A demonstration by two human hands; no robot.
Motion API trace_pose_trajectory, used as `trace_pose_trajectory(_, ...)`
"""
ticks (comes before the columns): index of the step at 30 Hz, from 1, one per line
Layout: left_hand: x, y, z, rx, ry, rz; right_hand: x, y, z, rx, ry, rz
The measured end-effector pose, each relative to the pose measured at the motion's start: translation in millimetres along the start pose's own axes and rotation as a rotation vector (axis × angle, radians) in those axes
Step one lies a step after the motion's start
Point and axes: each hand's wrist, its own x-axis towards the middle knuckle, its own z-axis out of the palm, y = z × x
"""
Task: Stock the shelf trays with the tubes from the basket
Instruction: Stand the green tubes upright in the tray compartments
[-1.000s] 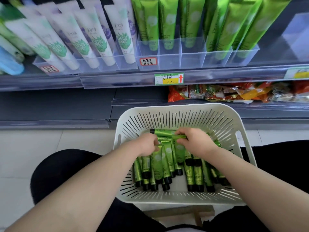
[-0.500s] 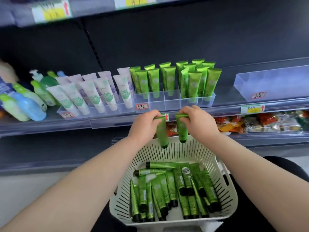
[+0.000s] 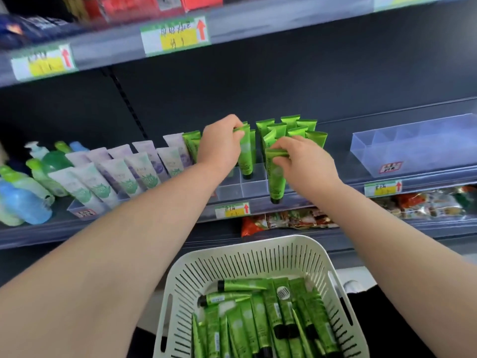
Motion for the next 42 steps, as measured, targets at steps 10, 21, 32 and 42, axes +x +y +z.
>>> trace_pose_trajectory(10,21,-13,40,0.114,-0.163,-0.013,12,15,8,0.007,-0.018,0.005)
trace_pose_trajectory(21,7,-16,12,0.101,-0.033,0.037,30,-13,-1,0.017,0.05,-0.046)
trace_pose_trajectory(32,-38,-41,-9,0.113,-0.175,0.143,56,-33,21,-0.123,0.078,-0.106)
trace_pose_trajectory(42,-46,-56,-6,0.105,-0.21,0.11,55,-19,52,-0.182,-0.083,-0.044)
